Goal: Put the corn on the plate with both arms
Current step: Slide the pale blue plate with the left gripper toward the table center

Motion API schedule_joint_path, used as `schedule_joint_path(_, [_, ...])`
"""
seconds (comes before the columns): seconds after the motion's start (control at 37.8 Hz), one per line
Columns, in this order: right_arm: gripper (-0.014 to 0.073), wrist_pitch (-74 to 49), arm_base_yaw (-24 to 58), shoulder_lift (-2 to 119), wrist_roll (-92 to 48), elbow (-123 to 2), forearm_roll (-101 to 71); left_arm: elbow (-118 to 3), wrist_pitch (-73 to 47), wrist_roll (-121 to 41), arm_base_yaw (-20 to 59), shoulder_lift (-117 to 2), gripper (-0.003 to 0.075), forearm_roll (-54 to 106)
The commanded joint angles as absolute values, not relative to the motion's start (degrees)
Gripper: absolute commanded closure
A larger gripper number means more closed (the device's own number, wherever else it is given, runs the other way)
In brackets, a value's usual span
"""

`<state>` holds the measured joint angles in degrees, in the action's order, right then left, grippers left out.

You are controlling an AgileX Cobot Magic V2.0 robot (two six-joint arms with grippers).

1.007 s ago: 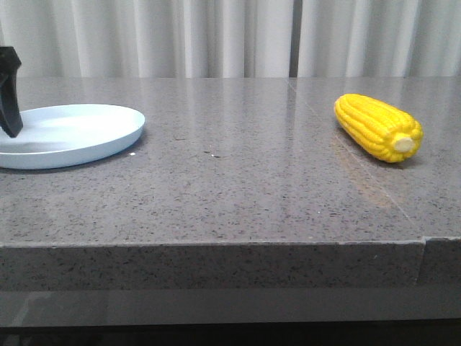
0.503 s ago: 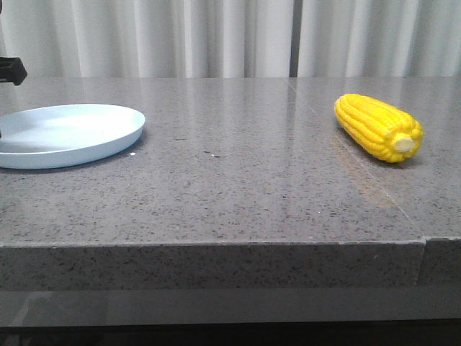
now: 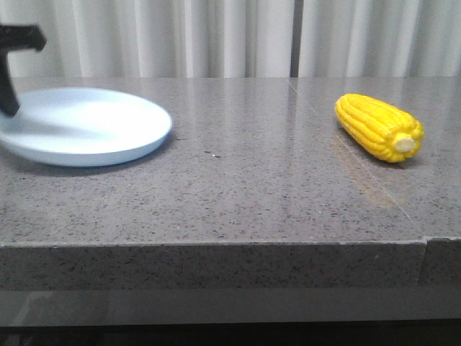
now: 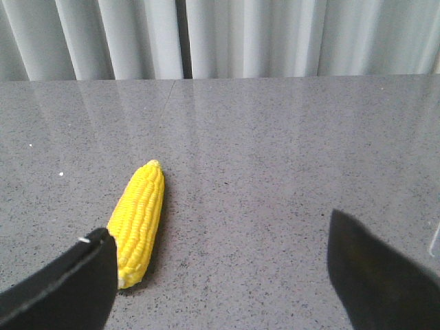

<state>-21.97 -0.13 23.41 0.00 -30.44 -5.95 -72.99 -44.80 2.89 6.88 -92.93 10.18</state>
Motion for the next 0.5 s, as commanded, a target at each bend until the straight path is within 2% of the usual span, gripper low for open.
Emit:
schedule_joint_path(0.0, [-0.0050, -17.42, -0.57, 24.15, -0.62, -32.41, -5.53, -78.30, -43.36, 2.26, 10.00, -90.13, 0.0741, 14.48])
schedule_joint_path(0.26, [-0.0050, -17.42, -0.57, 24.15, -0.62, -32.41, -5.53, -83.47, -41.39, 1.54, 17.70, -94.46, 0.0740, 16.85])
schedule_joint_path(0.48, [-0.0050, -17.42, -0.57, 24.15, -0.62, -32.41, -5.53, -84.26, -41.27, 1.54, 19.05, -99.77, 0.0739, 16.85])
